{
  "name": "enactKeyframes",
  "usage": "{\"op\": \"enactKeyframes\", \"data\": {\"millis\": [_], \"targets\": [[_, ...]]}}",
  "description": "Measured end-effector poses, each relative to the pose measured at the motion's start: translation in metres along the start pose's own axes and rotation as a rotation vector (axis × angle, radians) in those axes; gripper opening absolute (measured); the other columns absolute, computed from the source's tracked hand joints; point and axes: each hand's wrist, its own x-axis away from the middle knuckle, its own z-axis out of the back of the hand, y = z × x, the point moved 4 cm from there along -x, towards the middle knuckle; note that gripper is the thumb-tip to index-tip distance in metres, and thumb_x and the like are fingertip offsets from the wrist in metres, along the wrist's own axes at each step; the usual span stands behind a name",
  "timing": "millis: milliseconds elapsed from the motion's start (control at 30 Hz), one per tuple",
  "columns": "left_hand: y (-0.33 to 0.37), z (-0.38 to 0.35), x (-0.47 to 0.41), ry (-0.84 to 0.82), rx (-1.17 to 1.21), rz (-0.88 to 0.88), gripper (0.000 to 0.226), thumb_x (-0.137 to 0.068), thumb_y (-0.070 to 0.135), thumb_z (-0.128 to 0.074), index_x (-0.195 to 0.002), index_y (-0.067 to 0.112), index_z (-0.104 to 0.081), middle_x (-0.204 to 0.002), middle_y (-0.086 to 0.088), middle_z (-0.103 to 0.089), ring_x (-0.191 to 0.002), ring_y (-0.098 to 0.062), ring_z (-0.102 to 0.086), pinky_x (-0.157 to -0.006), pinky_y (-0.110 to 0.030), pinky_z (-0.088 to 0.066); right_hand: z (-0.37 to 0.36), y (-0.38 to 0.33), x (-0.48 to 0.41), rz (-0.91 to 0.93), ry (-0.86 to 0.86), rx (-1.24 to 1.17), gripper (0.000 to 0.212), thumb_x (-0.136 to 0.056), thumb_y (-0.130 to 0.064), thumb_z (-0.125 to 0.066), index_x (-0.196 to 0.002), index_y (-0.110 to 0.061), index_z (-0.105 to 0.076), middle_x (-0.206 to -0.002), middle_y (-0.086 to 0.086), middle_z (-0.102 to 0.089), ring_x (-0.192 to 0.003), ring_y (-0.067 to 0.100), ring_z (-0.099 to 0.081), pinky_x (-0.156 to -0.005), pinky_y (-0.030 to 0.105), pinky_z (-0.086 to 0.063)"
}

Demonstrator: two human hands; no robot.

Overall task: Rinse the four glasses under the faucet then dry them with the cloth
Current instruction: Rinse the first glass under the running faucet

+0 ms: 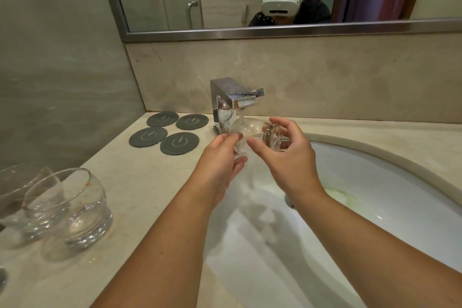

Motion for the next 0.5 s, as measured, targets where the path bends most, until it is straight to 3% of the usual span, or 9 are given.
{"op": "enactKeyframes", "data": {"millis": [133,233,300,400,500], "targets": [[-0.001,-0.002,0.001,-0.034,0.095,0.041,0.026,-0.110,0.028,-0.059,-0.131,0.016,-0.069,-0.121,-0.015,-0.071,-0.095,-0.026,-0.073,-0.099,-0.038,-0.062,0.001,-0.003,0.001,-0.001,-0.013,0.000,0.057,-0.079,-0.045,-0.091,-0.129,-0.038,-0.065,-0.112,-0.023,-0.068,-0.104,0.005,-0.068,-0.093,0.029,-0.057],[-0.002,0.000,0.000,-0.036,0.176,0.115,0.025,-0.109,0.024,-0.057,-0.125,0.008,-0.068,-0.126,-0.025,-0.069,-0.103,-0.034,-0.075,-0.084,-0.034,-0.066,0.001,-0.007,0.002,0.031,-0.010,0.028,0.059,-0.077,-0.046,-0.092,-0.129,-0.038,-0.065,-0.114,-0.022,-0.070,-0.103,0.007,-0.069,-0.093,0.035,-0.059],[-0.003,0.000,0.000,-0.031,0.192,0.146,0.024,-0.109,0.022,-0.053,-0.119,0.005,-0.067,-0.129,-0.029,-0.067,-0.103,-0.037,-0.072,-0.082,-0.034,-0.065,-0.001,-0.009,0.003,0.068,-0.003,0.054,0.062,-0.075,-0.044,-0.094,-0.129,-0.038,-0.065,-0.115,-0.018,-0.073,-0.103,0.009,-0.070,-0.093,0.038,-0.059],[-0.005,0.002,-0.001,0.003,0.178,0.165,0.023,-0.108,0.019,-0.049,-0.121,0.005,-0.063,-0.130,-0.032,-0.065,-0.093,-0.038,-0.071,-0.077,-0.034,-0.065,-0.003,-0.012,0.005,0.103,-0.005,0.066,0.066,-0.073,-0.040,-0.096,-0.132,-0.035,-0.065,-0.119,-0.017,-0.073,-0.110,0.008,-0.070,-0.098,0.037,-0.057],[-0.006,0.003,0.000,0.018,0.168,0.170,0.020,-0.108,0.017,-0.049,-0.119,0.006,-0.062,-0.113,-0.028,-0.064,-0.086,-0.037,-0.070,-0.069,-0.031,-0.064,-0.004,-0.013,0.006,0.109,-0.015,0.078,0.069,-0.074,-0.038,-0.096,-0.135,-0.033,-0.063,-0.120,-0.021,-0.070,-0.112,0.004,-0.068,-0.101,0.033,-0.056]]}}
